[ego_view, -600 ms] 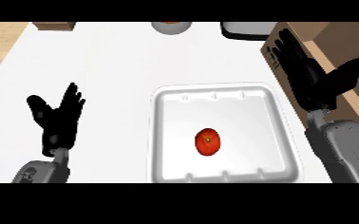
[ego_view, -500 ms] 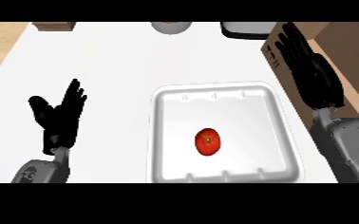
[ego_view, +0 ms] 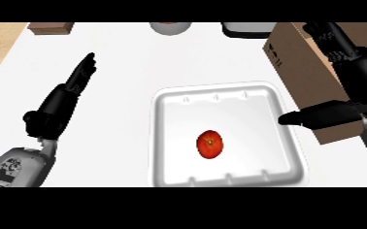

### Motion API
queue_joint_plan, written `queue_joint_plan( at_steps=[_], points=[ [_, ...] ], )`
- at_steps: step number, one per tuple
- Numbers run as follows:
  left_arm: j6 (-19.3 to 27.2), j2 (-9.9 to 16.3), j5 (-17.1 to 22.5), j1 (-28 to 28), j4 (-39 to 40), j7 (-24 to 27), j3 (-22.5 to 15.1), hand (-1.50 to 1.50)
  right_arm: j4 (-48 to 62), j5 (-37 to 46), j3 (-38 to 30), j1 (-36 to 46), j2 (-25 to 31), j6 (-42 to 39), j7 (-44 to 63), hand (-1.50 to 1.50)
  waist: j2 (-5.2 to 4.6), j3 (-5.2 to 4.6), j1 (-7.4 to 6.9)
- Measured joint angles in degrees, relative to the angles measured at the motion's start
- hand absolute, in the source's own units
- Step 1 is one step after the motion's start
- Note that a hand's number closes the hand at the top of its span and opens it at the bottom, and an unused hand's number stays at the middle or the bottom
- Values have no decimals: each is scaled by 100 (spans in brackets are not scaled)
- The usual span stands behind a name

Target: Pick the tomato from the tray and place it in the cardboard box

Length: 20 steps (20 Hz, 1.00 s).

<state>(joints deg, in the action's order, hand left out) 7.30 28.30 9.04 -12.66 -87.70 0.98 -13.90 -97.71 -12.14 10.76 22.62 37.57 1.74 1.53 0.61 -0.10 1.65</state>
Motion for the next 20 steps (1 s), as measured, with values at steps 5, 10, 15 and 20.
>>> queue_joint_plan(
  at_steps=[5, 10, 15, 20],
  points=[
    [-373, 112, -27, -43, 20, 292, 4, 0, -250, 844, 228, -444, 416, -334, -1011, -150, -40, 9, -72],
    [-519, 52, -138, -81, 135, 481, -2, 0, -771, 1677, 651, -394, 709, -576, -807, -150, -48, 5, -121],
    [-580, 24, -153, -173, 126, 406, 34, 0, -1397, 2319, 1244, -178, 1191, -1264, 97, -150, -36, -2, -138],
    [-635, -58, -242, -202, 228, 512, 37, 0, -1858, 2794, 2039, 352, 1000, -2021, 1335, -150, -49, -6, -205]
  ],
)
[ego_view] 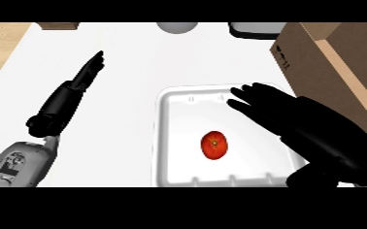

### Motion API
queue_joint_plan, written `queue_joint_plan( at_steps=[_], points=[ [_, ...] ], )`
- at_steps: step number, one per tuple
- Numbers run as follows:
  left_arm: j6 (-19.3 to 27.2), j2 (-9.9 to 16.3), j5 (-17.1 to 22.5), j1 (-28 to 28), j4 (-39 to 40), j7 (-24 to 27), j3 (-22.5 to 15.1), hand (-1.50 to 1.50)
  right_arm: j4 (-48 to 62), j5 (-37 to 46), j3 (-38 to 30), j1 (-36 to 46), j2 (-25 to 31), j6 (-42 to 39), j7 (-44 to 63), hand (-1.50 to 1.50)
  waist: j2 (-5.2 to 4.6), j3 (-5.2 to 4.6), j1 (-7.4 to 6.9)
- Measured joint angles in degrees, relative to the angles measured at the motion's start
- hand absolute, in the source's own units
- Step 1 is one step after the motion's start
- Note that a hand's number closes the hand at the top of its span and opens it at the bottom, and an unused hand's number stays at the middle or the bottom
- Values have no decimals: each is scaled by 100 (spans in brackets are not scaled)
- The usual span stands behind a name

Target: Pick the tomato from the tray and place it in the cardboard box

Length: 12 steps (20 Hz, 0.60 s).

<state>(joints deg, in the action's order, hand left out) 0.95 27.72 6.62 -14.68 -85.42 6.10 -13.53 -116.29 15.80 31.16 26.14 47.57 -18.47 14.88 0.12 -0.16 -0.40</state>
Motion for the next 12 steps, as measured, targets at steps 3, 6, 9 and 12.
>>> queue_joint_plan(
  at_steps=[3, 6, 9, 12],
  points=[
    [-26, -19, -36, -9, -1, -46, 25, 0, -368, 193, 437, 325, -309, -458, 978, -150, 8, -1, -3],
    [-106, -17, -20, 6, -24, -35, 97, 0, -558, 362, 894, 521, -772, -854, 1921, -150, 11, 0, 0],
    [-120, -77, -102, 92, -49, 0, 121, 0, -582, 392, 1153, 645, -1305, -1243, 2740, -150, 7, 4, 8],
    [-177, -136, -163, 57, -22, -36, 197, 0, -545, 411, 1249, 640, -1725, -1513, 3218, -150, 2, 7, 24]
  ],
)
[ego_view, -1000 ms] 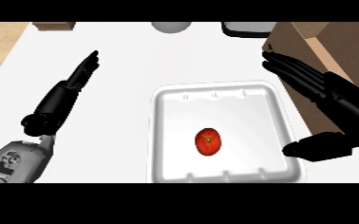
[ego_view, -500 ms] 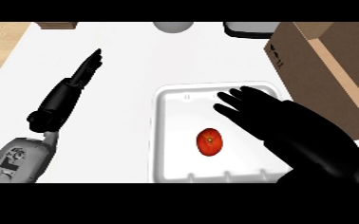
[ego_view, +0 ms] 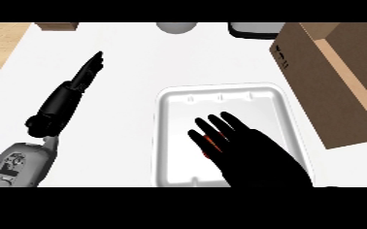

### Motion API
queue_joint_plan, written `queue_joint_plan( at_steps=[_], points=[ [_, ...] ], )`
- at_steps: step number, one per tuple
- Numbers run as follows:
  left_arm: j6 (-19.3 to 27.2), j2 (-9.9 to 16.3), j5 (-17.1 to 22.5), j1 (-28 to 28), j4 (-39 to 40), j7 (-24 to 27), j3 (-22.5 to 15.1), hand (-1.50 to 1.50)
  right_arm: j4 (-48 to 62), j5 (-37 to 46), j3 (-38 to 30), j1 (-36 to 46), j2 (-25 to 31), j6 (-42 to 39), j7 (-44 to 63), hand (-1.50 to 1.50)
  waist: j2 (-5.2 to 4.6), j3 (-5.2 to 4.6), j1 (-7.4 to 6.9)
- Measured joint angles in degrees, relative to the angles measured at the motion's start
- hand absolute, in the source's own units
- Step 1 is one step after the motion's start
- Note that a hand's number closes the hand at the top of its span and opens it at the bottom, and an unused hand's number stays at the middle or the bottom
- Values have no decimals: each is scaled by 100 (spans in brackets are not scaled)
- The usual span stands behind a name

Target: Pick the tomato from the tray and place it in the cardboard box

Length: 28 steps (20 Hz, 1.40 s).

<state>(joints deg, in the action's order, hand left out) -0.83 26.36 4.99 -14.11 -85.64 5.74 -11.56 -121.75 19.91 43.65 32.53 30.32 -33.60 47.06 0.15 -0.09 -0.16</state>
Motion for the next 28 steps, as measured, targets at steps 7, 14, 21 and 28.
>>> queue_joint_plan(
  at_steps=[7, 14, 21, 28],
  points=[
    [-93, -177, -153, 120, -196, -85, 116, 0, 272, 547, 312, -280, -669, -195, 214, -150, -4, 6, 4],
    [-358, -202, -200, 203, -197, -54, 358, 0, 751, 1391, 350, -336, -1132, -284, 110, -150, -10, 8, 2],
    [-513, -370, -425, 177, -33, 96, 529, 0, 1363, 2123, 292, -472, -1359, -402, -315, -150, -15, 9, 4],
    [-563, -648, -679, 72, -49, -53, 601, 0, 1825, 2800, 179, -708, -1557, -290, -813, -150, -14, 9, 9]
  ],
)
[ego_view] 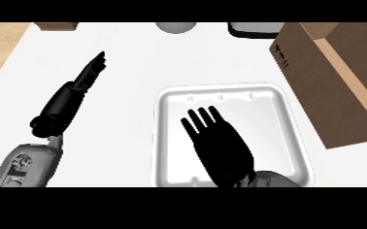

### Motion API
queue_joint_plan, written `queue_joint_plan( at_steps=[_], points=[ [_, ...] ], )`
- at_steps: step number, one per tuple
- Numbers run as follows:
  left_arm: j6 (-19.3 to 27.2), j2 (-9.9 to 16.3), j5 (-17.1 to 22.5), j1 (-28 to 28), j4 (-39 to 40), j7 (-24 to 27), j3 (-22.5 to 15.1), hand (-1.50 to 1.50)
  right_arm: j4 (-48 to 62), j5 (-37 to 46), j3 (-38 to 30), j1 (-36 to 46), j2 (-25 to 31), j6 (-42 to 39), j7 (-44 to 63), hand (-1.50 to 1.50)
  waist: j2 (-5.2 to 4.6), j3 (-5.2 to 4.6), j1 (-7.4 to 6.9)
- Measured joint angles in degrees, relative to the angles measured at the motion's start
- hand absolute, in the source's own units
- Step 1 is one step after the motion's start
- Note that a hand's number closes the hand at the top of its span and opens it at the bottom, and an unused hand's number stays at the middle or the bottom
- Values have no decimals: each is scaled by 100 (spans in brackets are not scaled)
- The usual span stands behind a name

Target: Pick the tomato from the tray and place it in the cardboard box

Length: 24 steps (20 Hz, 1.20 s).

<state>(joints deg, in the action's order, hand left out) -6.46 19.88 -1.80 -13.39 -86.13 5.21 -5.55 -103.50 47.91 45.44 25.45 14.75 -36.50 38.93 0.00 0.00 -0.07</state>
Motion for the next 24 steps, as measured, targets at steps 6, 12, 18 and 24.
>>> queue_joint_plan(
  at_steps=[6, 12, 18, 24],
  points=[
    [-129, -130, -115, 10, -77, -108, 145, 0, 243, 393, -108, -342, -57, 140, -583, -150, 1, 0, 1],
    [-293, -192, -175, 47, -315, -277, 305, 0, 679, 849, -286, -374, -304, 132, -846, -150, 2, 0, -6],
    [-395, -322, -328, 131, -286, -179, 386, 0, 983, 1252, -492, -502, -417, 235, -1155, -150, 0, 0, -2],
    [-450, -403, -460, 84, -164, -80, 473, 0, 1540, 1517, -540, -594, -452, 620, -1787, 150, -2, 1, -5]
  ],
)
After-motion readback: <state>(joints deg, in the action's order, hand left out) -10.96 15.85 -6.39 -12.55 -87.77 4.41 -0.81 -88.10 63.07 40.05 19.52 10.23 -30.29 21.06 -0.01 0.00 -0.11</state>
